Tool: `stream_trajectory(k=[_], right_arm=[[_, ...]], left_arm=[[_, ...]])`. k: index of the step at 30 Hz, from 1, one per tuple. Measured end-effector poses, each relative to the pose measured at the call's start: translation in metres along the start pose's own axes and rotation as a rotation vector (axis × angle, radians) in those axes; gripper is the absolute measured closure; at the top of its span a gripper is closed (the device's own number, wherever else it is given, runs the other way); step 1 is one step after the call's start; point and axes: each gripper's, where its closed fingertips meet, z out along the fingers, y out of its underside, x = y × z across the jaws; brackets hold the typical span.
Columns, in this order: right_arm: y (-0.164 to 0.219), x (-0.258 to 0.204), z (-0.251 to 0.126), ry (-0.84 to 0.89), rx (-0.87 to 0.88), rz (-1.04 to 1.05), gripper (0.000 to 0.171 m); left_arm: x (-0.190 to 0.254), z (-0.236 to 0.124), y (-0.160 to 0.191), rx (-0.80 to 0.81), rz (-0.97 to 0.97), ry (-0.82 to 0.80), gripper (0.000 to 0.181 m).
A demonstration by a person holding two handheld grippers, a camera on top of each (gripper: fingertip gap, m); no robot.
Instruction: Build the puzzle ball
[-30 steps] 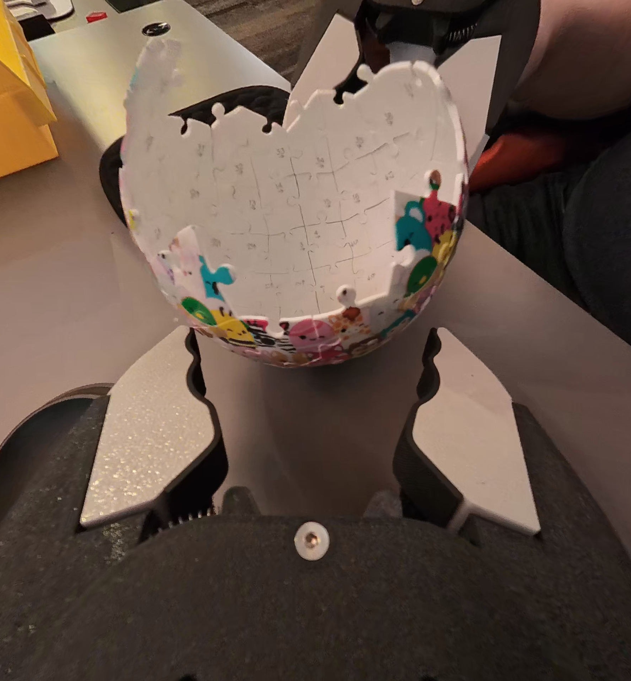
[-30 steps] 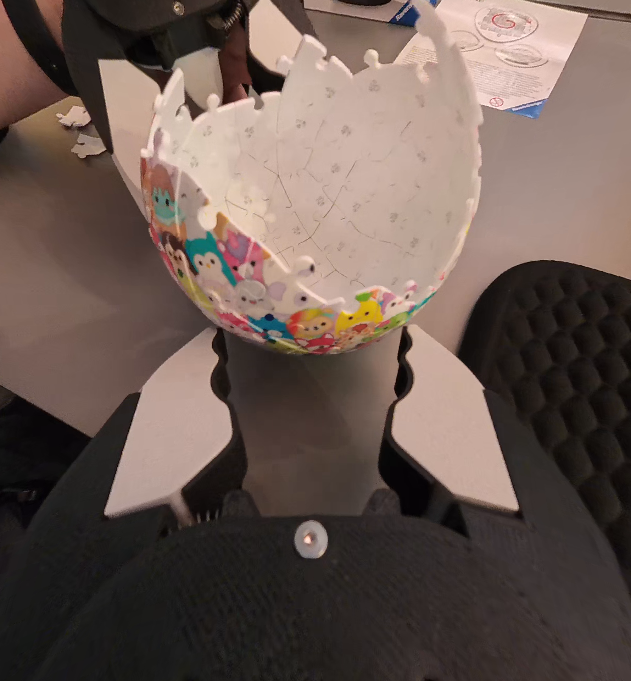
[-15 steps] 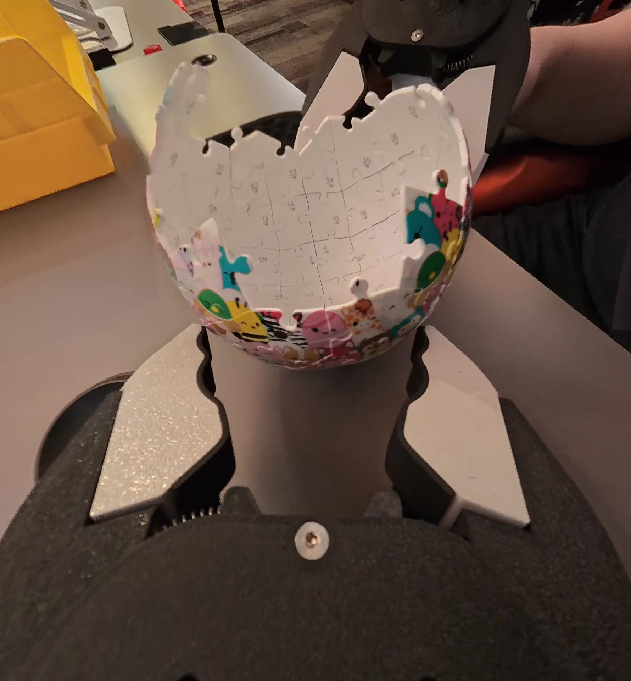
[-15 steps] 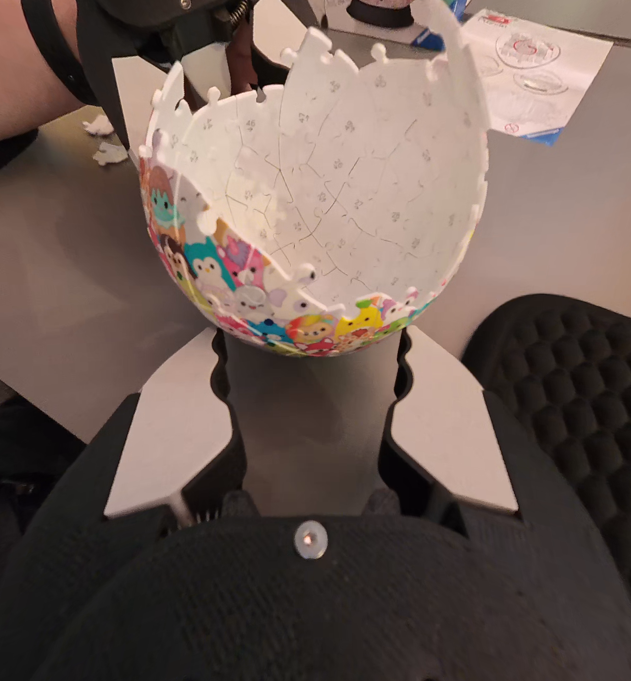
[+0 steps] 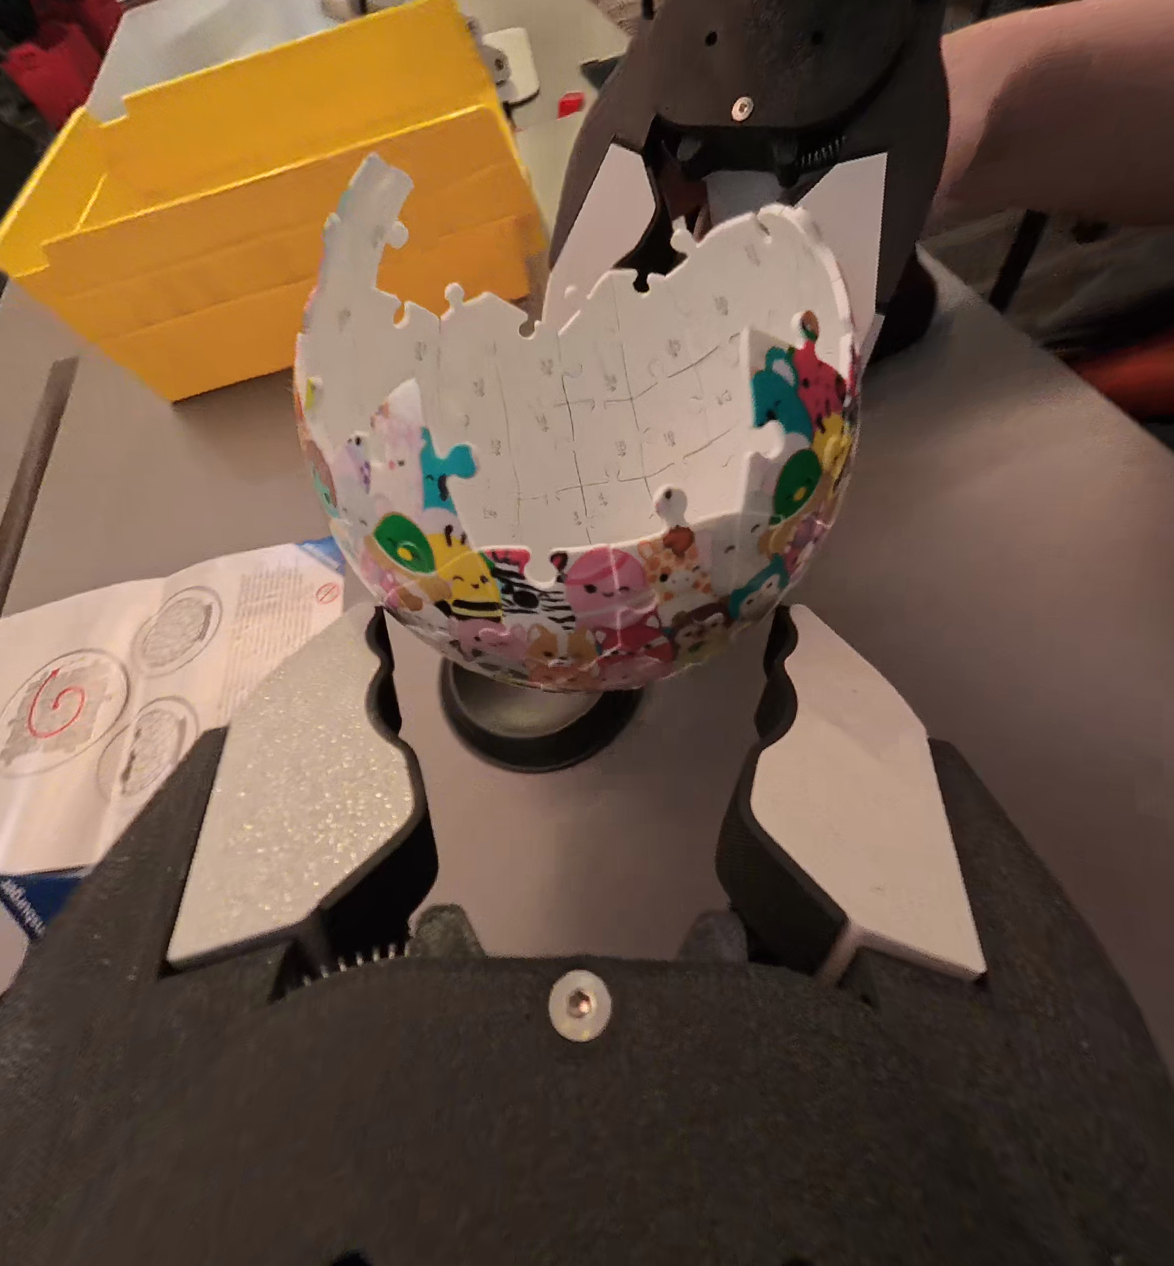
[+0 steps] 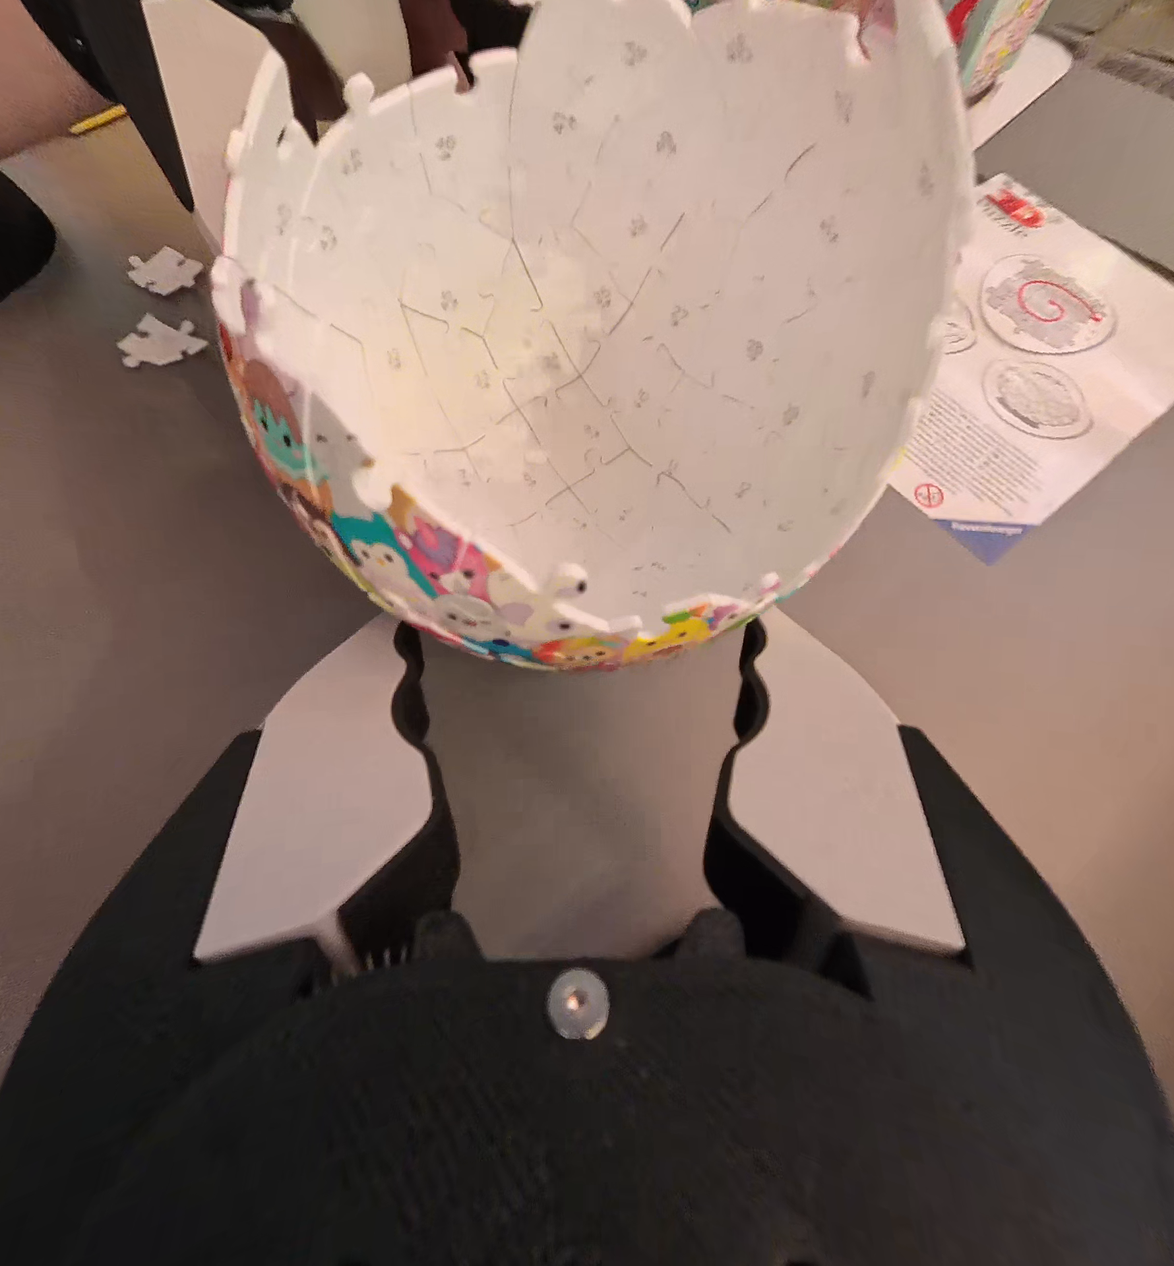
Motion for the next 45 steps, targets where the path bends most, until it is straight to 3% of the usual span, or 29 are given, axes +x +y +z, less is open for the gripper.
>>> stream_trajectory(k=[10,31,35,40,45], right_arm=[[0.009,0.030,0.033,-0.097,-0.110,-0.047,0.082],[0.004,0.029,0.037,-0.116,-0.039,-0.053,0.081],[-0.004,0.029,0.019,-0.092,0.033,-0.029,0.081],[-0.019,0.017,-0.027,0.020,0.205,-0.044,0.082],[-0.036,-0.071,-0.050,-0.082,0.405,-0.136,0.099]], left_arm=[[-0.027,0.010,0.040,-0.080,-0.083,-0.040,0.078],[-0.018,0.003,0.053,-0.121,-0.133,-0.078,0.074],[-0.013,-0.024,0.045,-0.109,-0.156,-0.131,0.075],[0.016,-0.095,0.035,-0.164,-0.233,-0.272,0.092],[0.095,-0.152,0.075,-0.375,-0.288,-0.348,0.113]])
